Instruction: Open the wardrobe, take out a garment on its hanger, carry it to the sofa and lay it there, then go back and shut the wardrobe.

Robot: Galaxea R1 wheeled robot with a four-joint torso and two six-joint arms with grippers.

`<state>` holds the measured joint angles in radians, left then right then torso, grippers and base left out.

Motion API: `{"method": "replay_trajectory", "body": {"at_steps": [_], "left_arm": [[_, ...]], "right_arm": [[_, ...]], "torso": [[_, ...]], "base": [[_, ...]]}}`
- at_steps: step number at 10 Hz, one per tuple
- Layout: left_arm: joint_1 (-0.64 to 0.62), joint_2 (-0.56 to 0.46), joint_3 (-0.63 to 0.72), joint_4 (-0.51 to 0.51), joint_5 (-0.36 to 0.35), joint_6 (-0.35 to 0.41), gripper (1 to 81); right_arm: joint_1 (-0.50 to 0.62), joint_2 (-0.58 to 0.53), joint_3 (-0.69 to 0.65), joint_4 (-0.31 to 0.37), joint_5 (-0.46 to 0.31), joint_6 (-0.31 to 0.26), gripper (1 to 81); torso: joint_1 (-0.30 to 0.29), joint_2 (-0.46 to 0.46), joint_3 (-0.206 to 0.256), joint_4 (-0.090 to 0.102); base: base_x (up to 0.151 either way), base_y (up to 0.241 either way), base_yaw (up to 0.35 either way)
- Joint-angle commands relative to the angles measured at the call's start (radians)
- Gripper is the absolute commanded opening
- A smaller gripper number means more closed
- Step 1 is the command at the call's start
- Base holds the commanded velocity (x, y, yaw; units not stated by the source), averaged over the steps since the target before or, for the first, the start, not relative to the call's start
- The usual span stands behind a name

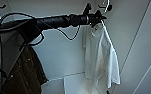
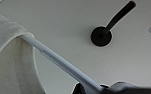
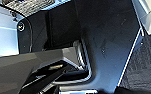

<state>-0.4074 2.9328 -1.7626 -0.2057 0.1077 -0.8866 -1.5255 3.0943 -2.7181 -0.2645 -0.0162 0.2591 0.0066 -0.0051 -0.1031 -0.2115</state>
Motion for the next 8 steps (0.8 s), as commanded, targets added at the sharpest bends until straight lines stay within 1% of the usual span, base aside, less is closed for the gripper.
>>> {"method": "replay_trajectory", "body": {"at_steps": [1, 2, 3, 4, 5, 6, 8], "left_arm": [[-0.198, -0.006, -0.017, 0.029, -0.04, 0.02, 1.0], [-0.193, -0.004, -0.022, 0.032, -0.022, 0.02, 1.0], [-0.192, -0.004, -0.023, 0.035, -0.016, 0.02, 1.0], [-0.182, -0.009, -0.022, 0.037, -0.016, 0.021, 1.0], [-0.169, -0.023, -0.011, 0.035, -0.022, 0.023, 1.0], [-0.152, -0.05, 0.042, 0.035, -0.034, 0.029, 1.0], [-0.109, -0.099, 0.13, 0.037, -0.098, 0.031, 1.0]], "right_arm": [[0.04, 0.002, 0.009, 0.001, -0.044, -0.001, 81.1], [0.041, 0.0, 0.011, 0.001, -0.042, -0.001, 81.1], [0.043, 0.0, 0.011, 0.001, -0.042, -0.001, 81.1], [0.043, 0.0, 0.011, 0.001, -0.042, -0.001, 81.1], [0.041, 0.0, 0.011, 0.001, -0.042, -0.001, 81.1], [0.04, 0.0, 0.011, -0.001, -0.042, -0.001, 81.1], [0.041, 0.0, 0.011, -0.002, -0.042, -0.001, 81.1]], "torso": [[0.0, 0.0, 0.0, -0.005], [0.0, 0.0, 0.0, 0.027], [0.0, 0.0, 0.0, 0.047], [0.0, 0.0, 0.0, 0.053], [0.0, 0.0, 0.0, 0.052], [0.0, 0.0, 0.0, 0.052], [0.0, 0.0, 0.0, 0.052]], "base": [[0.0, 0.0, 0.0], [0.0, 0.0, 0.0], [0.0, 0.0, 0.0], [0.0, 0.0, 0.0], [0.0, 0.0, 0.0], [0.0, 0.0, 0.0], [0.0, 0.0, 0.0]]}}
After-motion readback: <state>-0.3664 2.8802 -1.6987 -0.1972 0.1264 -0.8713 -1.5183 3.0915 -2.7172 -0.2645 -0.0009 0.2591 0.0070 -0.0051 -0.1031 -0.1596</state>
